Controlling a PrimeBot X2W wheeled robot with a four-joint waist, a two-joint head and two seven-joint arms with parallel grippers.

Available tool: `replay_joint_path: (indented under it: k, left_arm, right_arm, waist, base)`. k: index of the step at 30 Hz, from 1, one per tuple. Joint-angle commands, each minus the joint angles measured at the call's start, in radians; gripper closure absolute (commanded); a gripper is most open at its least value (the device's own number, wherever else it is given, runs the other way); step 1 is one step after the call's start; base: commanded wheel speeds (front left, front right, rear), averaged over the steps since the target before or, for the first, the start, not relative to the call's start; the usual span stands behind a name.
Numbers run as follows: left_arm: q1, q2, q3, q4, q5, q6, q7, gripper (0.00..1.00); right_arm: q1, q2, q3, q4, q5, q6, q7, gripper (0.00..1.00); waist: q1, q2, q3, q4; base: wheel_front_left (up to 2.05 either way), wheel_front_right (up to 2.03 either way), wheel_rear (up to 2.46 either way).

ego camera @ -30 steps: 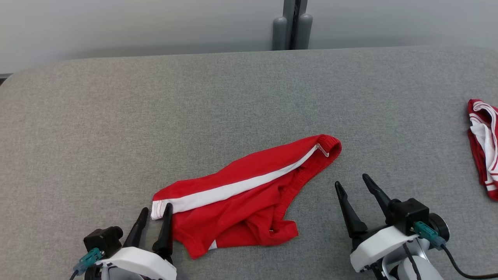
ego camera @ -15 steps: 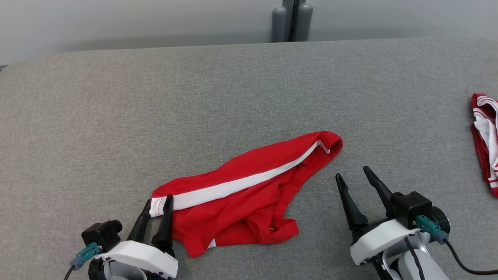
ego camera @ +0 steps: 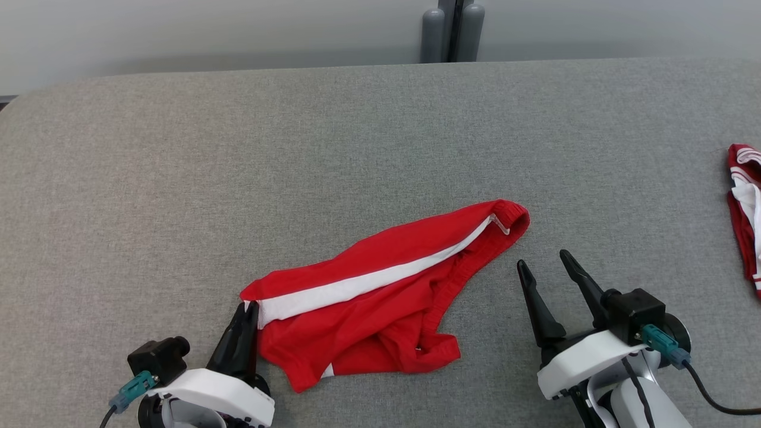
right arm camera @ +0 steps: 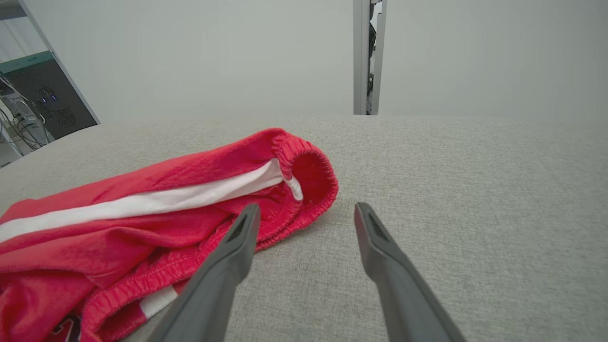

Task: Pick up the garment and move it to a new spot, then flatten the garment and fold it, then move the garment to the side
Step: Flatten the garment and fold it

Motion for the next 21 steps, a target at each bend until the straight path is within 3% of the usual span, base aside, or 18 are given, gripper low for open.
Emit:
replay_joint_path:
  k: [1, 2, 14, 21]
  left_arm:
    - [0.000, 0.007, -0.001, -0.002, -0.004, -0.004, -0.004, 0.87]
    - [0.000, 0.008, -0.003, 0.000, -0.004, -0.004, -0.004, 1.00]
    - [-0.033, 0.017, -0.025, -0.005, -0.001, -0.004, -0.004, 1.00]
    - [-0.046, 0.016, -0.037, -0.018, 0.003, -0.003, -0.004, 1.00]
  right_arm:
    - [-0.012, -0.006, -0.004, 0.001, 0.005, 0.000, -0.005, 0.00]
    - [-0.013, -0.006, -0.004, 0.001, 0.006, 0.000, -0.005, 0.00]
    - [-0.095, -0.006, 0.019, 0.062, 0.030, 0.000, -0.005, 0.00]
    - [-0.130, -0.006, 0.025, 0.099, 0.023, 0.000, -0.005, 0.08]
  waist:
    - [0.0000, 0.0000, 0.000, 0.002]
    - [0.0000, 0.0000, 0.000, 0.003]
    - [0.0000, 0.0000, 0.020, 0.024]
    - [0.0000, 0.0000, 0.033, 0.041]
  base:
    - [0.00, 0.00, 0.00]
    - [0.00, 0.00, 0.00]
    - [0.00, 0.00, 0.00]
    - [0.00, 0.00, 0.00]
